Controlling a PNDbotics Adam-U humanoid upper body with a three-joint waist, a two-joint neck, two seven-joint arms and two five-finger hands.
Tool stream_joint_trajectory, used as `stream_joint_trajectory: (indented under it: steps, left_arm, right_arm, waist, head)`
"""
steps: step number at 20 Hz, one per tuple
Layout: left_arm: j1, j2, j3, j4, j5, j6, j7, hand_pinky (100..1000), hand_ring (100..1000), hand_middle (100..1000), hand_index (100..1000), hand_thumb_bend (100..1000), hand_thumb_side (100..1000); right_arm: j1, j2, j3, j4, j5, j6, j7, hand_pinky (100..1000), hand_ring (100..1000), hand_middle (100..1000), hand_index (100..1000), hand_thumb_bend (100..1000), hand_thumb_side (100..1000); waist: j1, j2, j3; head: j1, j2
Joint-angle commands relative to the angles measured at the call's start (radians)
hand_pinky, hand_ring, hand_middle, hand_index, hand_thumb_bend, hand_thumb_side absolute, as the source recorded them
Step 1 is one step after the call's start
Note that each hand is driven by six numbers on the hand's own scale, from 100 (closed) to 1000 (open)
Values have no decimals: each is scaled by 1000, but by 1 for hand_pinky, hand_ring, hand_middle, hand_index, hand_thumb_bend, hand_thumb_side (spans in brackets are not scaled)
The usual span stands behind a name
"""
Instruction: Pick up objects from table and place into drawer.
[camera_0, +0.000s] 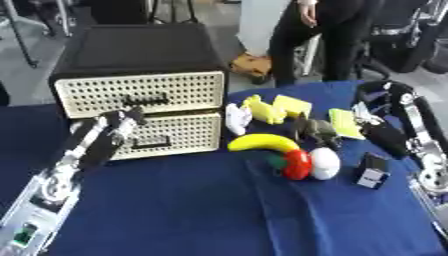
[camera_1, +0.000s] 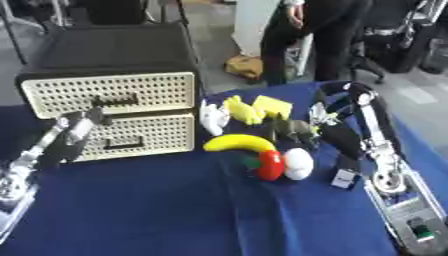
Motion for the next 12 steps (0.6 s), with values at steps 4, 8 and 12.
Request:
stream_joint_trajectory:
  steps: [4, 8, 12]
  left_arm:
    - [67, 28, 91, -122, 94, -10, 69, 100, 100, 148, 691, 297, 1000]
    - [107, 33, 115, -146, 127, -23, 101, 100, 100, 148, 692, 300, 1000]
    - [134, 26, 135, -140, 144, -30, 130, 100, 100, 147, 691, 293, 1000]
  right_arm:
    - [15, -1, -19, -55, -35, -10, -12, 439, 547, 646, 730, 100, 603]
    - [40, 6, -21, -76, -71, -16, -22, 431, 537, 635, 727, 100, 631]
    - [60, 13, -17, -93, -101, -29, -20, 428, 535, 633, 727, 100, 643]
  waist:
    - [5, -16, 8]
    - [8, -19, 13]
    - [9, -21, 14]
  head:
    - [-7, 9]
    - [-7, 13]
    - [-3, 18]
